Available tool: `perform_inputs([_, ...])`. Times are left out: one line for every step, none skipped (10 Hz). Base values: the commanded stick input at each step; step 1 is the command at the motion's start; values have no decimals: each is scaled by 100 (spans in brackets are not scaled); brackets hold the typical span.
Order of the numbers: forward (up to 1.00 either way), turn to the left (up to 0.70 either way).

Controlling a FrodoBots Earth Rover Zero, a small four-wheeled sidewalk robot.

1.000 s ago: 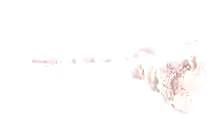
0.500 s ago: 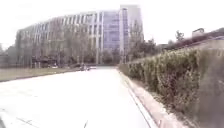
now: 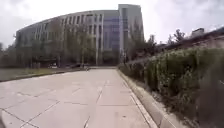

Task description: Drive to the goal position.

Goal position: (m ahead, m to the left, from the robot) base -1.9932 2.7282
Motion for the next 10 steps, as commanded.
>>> perform_inputs([8, 0])
perform_inputs([7, 0])
perform_inputs([7, 0])
perform_inputs([7, 0])
perform_inputs([7, 0])
perform_inputs([7, 0])
perform_inputs([7, 0])
perform_inputs([7, 0])
perform_inputs([7, 0])
perform_inputs([8, 0])
